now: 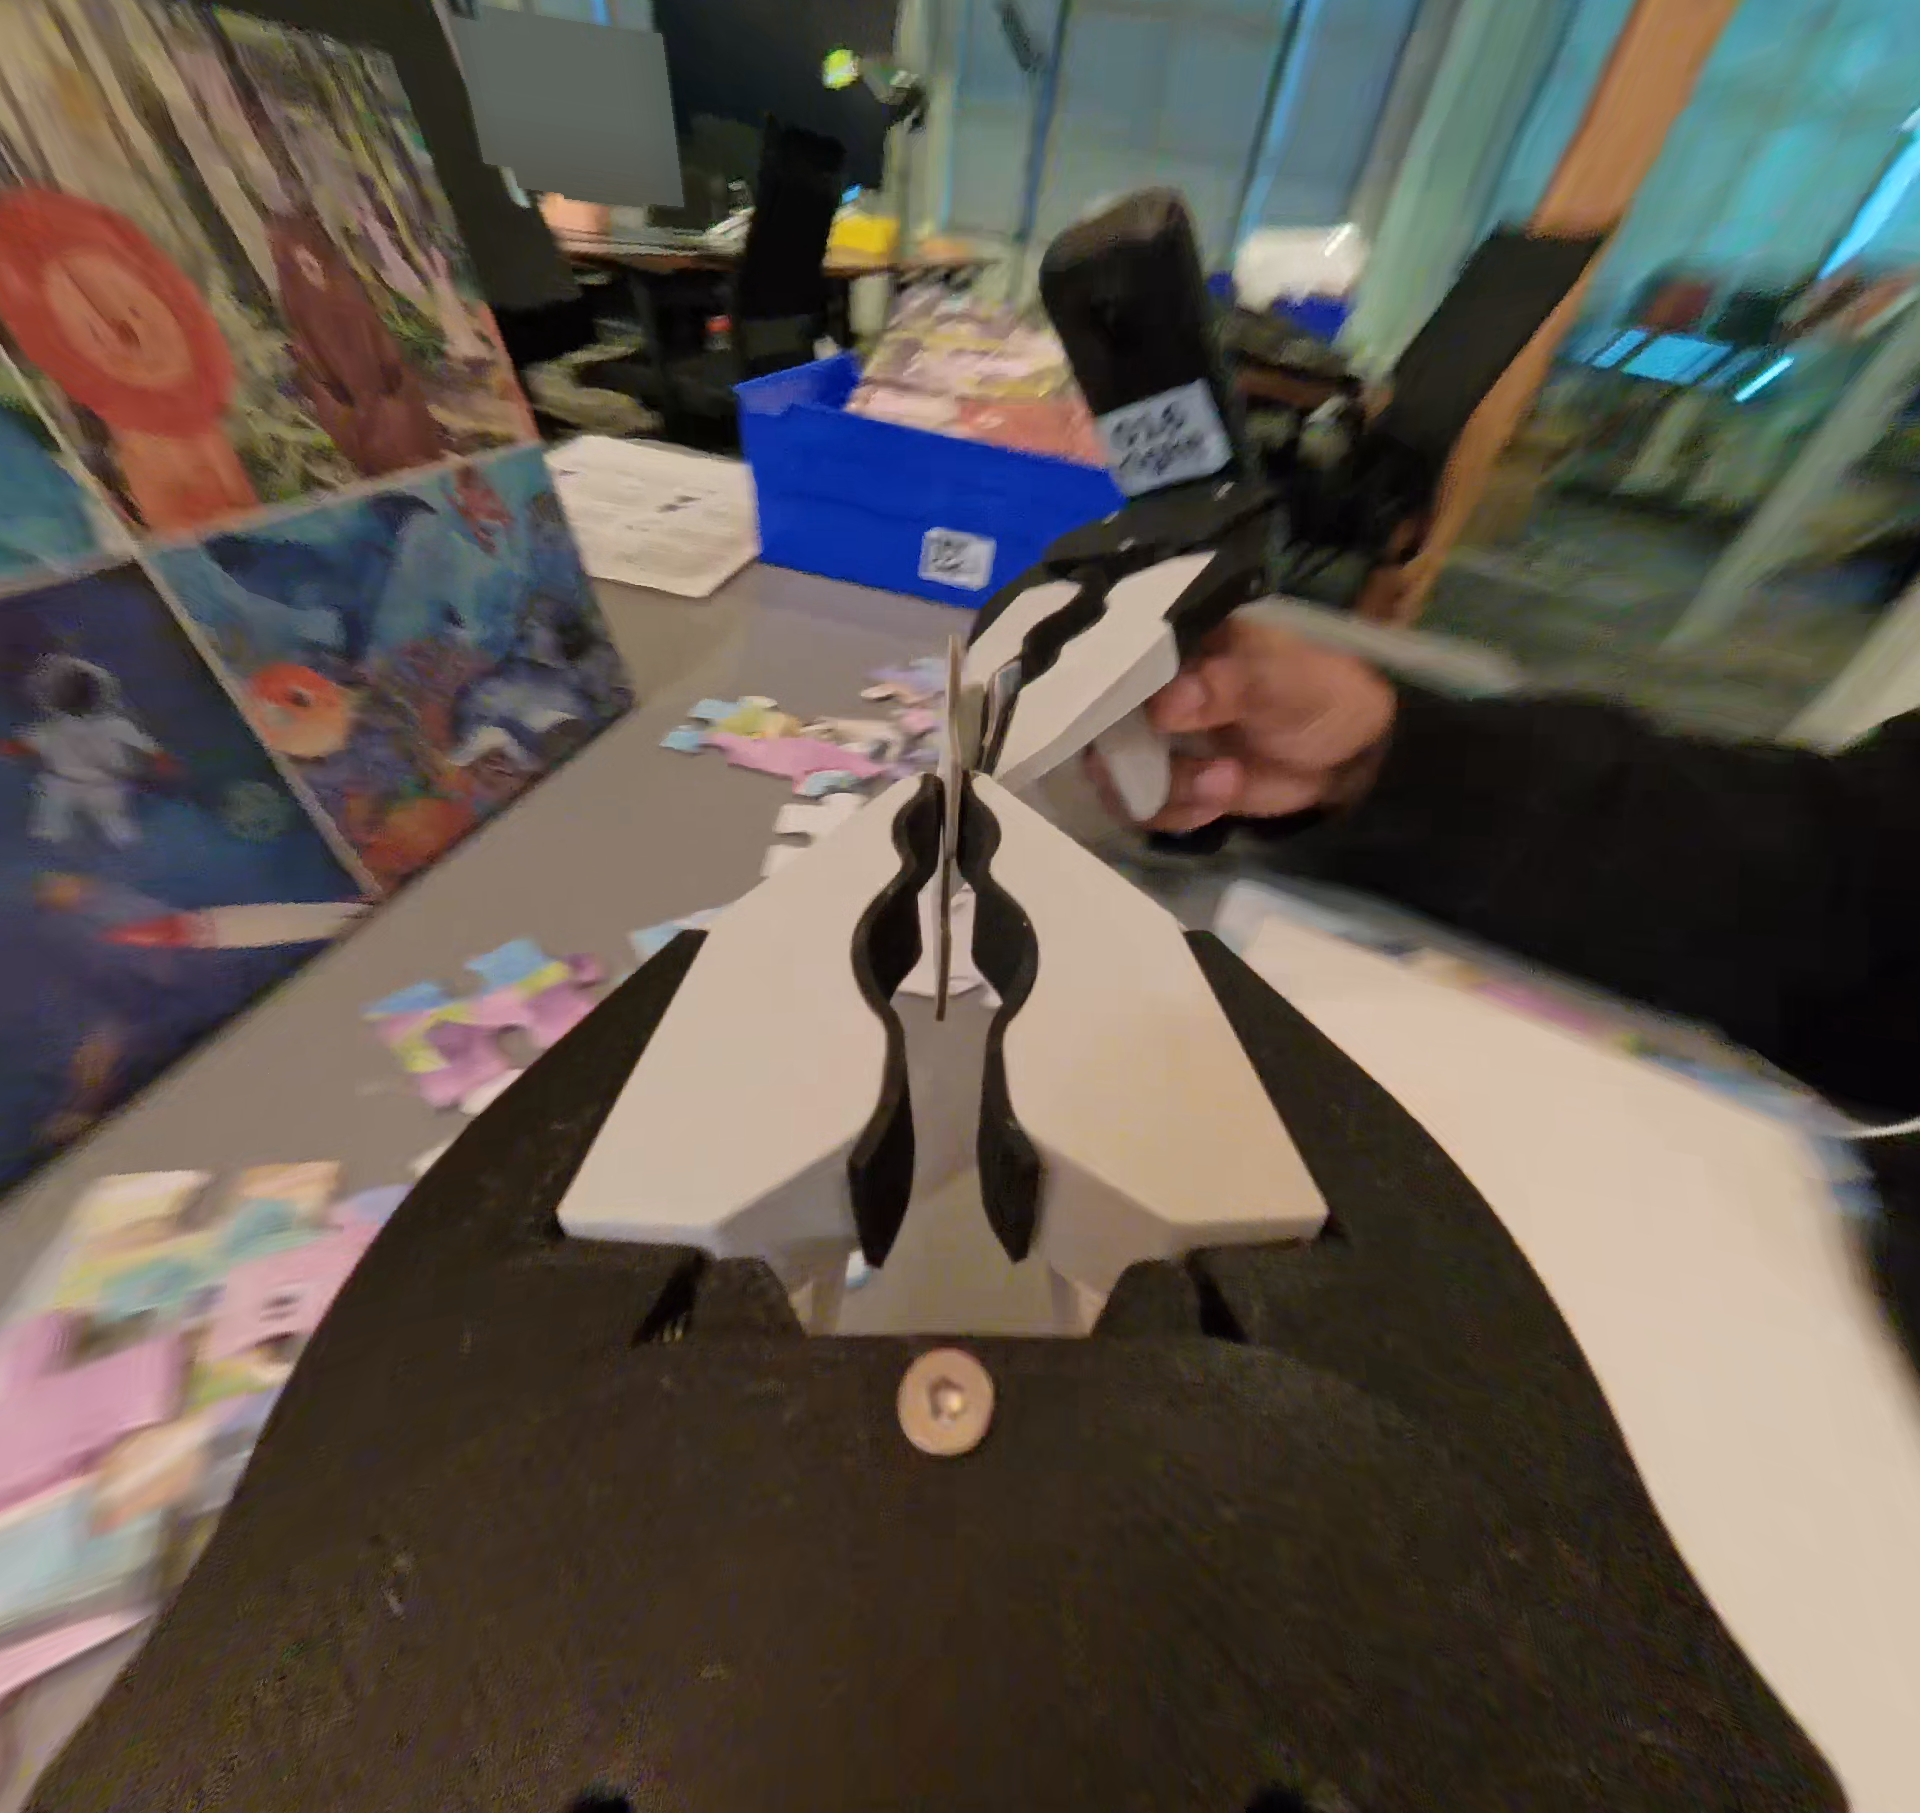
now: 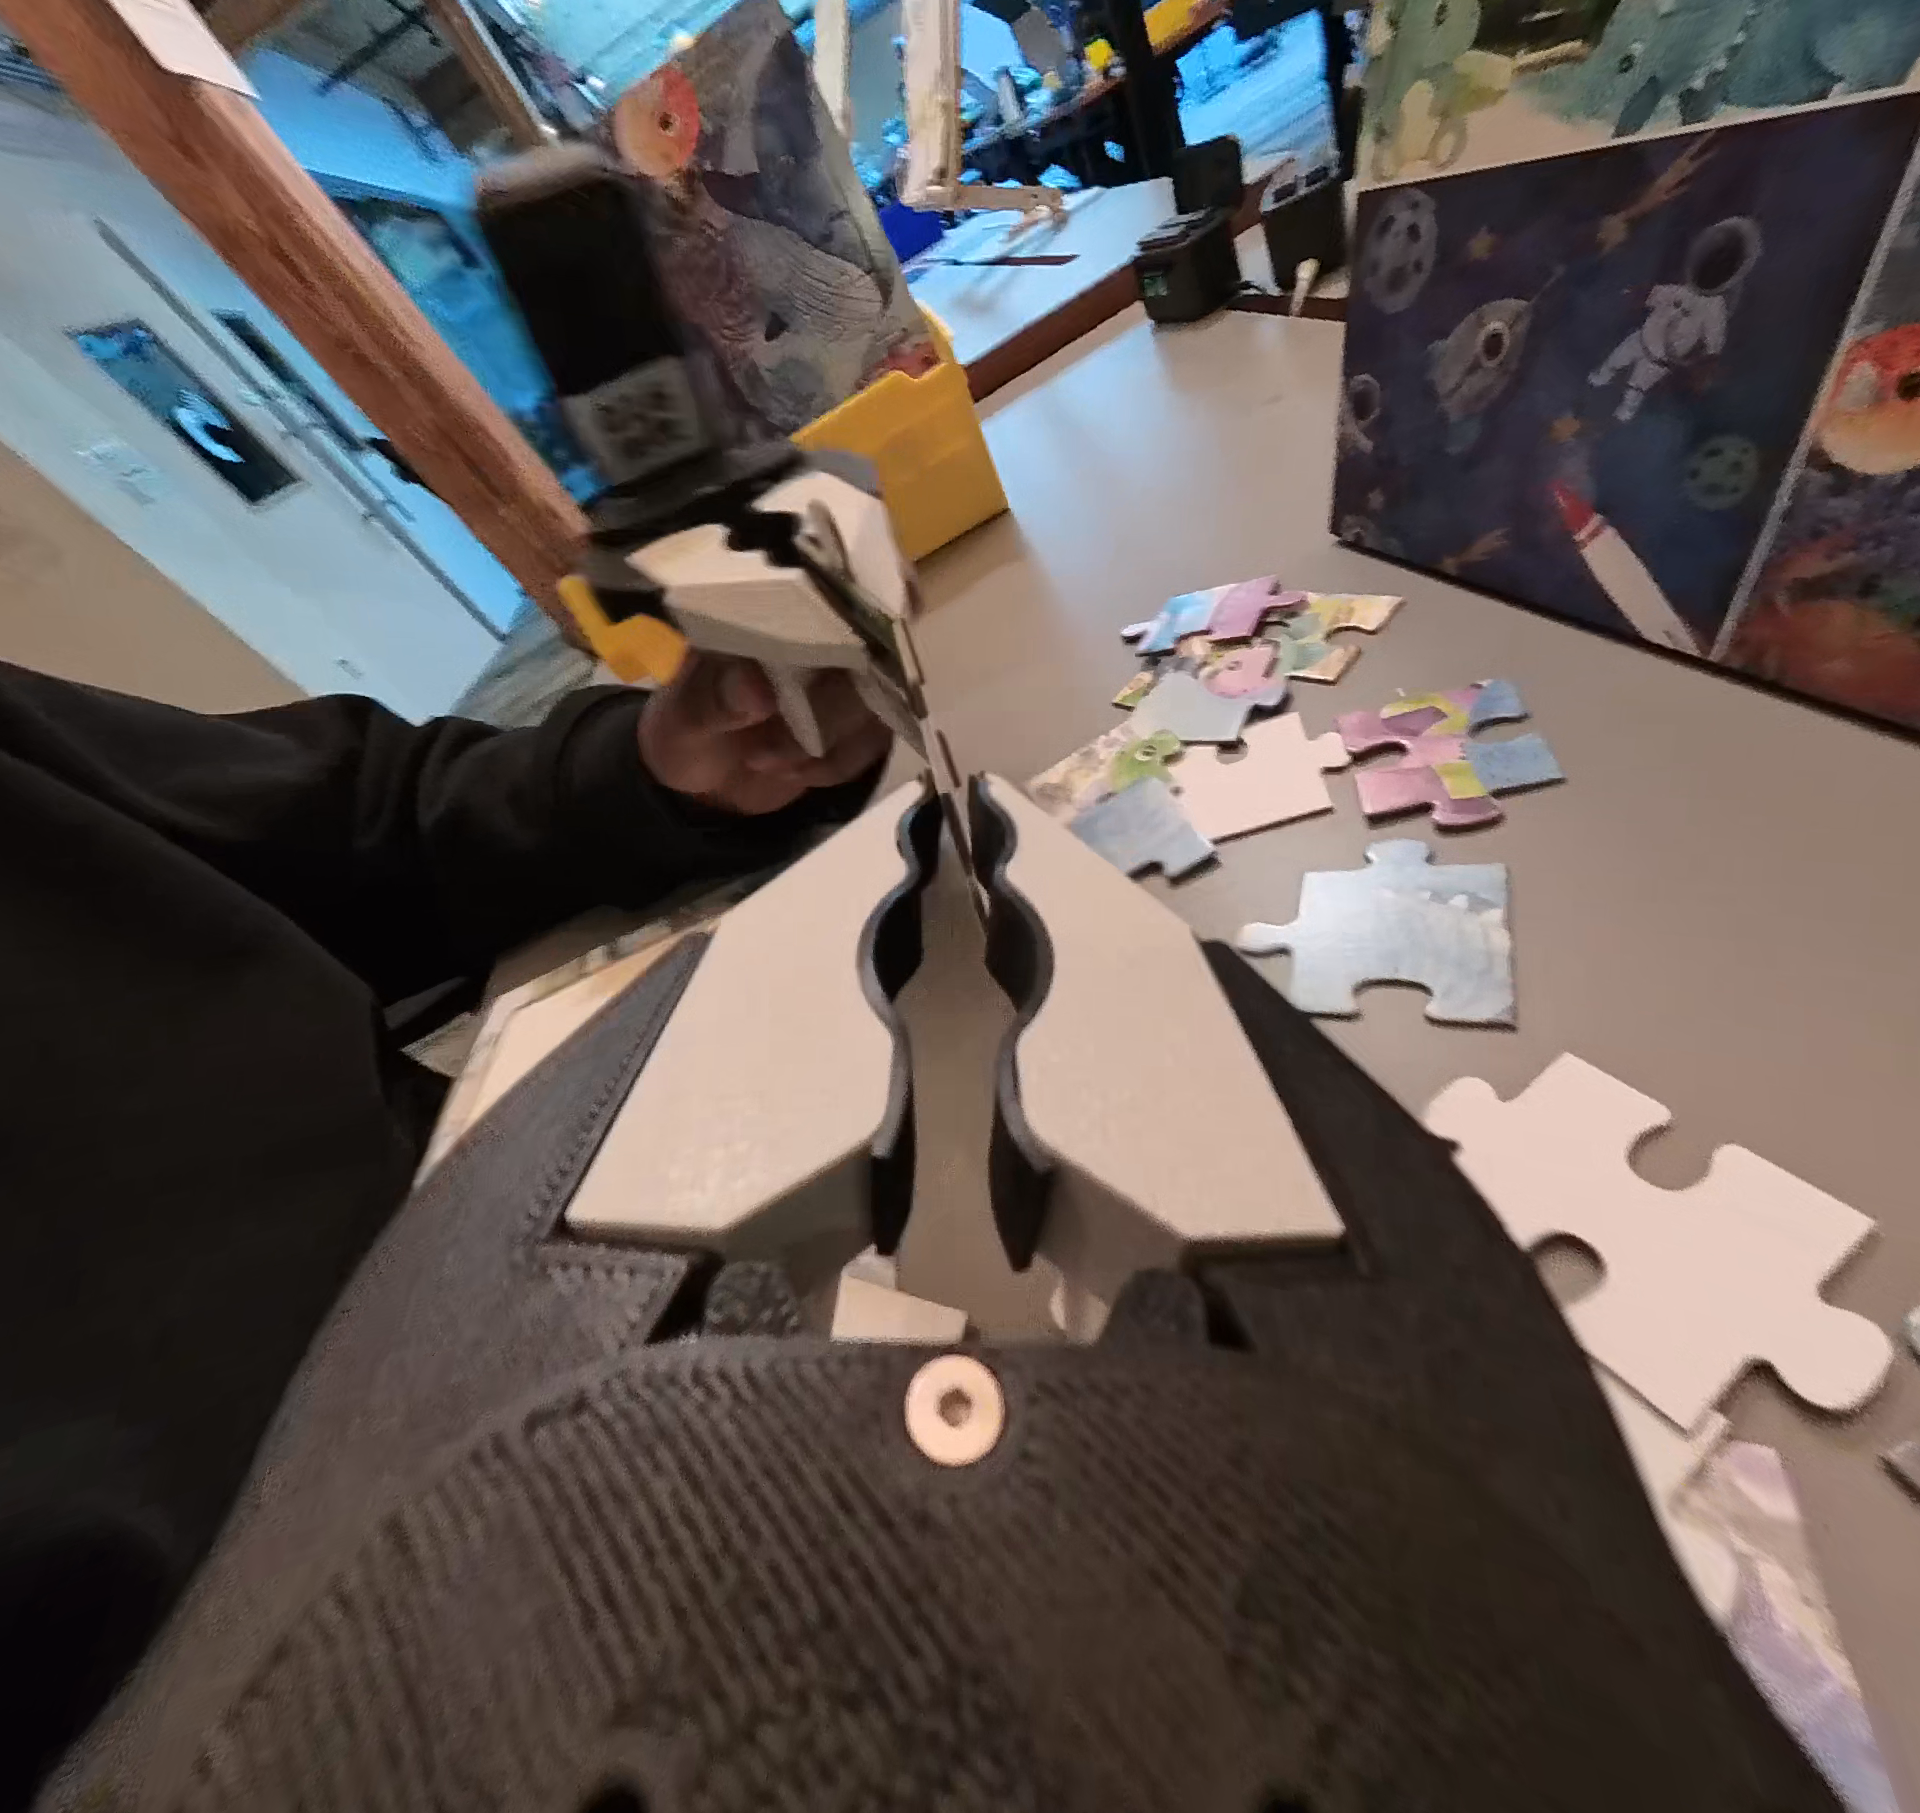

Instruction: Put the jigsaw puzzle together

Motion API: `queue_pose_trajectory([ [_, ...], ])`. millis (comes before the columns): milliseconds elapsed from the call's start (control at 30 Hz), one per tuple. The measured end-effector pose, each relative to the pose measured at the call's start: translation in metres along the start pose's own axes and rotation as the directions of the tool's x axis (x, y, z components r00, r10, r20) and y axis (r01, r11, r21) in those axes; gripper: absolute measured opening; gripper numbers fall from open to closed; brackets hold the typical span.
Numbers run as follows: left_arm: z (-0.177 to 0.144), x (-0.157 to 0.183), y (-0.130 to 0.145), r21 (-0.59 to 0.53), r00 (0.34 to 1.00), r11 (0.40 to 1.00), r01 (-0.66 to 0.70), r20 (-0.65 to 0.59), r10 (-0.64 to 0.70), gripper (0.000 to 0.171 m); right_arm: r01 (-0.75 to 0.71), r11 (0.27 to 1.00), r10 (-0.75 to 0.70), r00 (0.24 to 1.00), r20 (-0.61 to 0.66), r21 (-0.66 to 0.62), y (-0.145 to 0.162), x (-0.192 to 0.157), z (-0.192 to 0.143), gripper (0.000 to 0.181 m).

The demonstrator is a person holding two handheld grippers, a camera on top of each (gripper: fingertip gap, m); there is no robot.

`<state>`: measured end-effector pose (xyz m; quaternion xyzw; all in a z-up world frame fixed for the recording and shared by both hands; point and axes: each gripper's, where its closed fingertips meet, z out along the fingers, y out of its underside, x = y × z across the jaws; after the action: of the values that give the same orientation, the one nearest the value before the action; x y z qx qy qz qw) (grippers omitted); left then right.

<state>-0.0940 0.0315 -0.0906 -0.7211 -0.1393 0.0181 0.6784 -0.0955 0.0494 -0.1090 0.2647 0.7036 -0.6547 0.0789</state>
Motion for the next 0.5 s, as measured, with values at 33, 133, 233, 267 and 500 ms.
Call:
queue_pose_trajectory([
  [33, -0.002, 0.002, -0.004, 0.035, 0.990, 0.992, 0.117, -0.080, -0.114, 0.000, -0.019, 1.000, 0.019, 0.999, 0.041, 0.017, -0.003, -0.005, 0.000, 0.002],
  [133, -0.008, 0.007, -0.010, 0.009, 0.833, 0.885, 0.465, -0.343, -0.434, 0.002, -0.050, 0.998, 0.048, 0.997, 0.066, 0.031, -0.006, -0.008, -0.001, 0.002],
  [233, -0.002, -0.011, 0.009, -0.033, 0.931, 0.940, 0.339, -0.129, -0.340, 0.000, 0.079, 0.996, -0.084, 0.991, -0.102, -0.047, 0.003, 0.006, 0.003, 0.000],
  [267, -0.001, -0.014, 0.013, -0.075, 0.976, 0.974, 0.216, -0.028, -0.218, 0.000, 0.110, 0.992, -0.118, 0.982, -0.147, -0.060, 0.003, 0.009, 0.004, 0.000],
  [500, -0.005, -0.008, -0.007, 0.020, 0.987, 0.988, 0.153, 0.042, -0.154, 0.000, 0.151, 0.982, -0.181, 0.920, -0.346, -0.113, 0.004, 0.039, -0.012, 0.000],
])
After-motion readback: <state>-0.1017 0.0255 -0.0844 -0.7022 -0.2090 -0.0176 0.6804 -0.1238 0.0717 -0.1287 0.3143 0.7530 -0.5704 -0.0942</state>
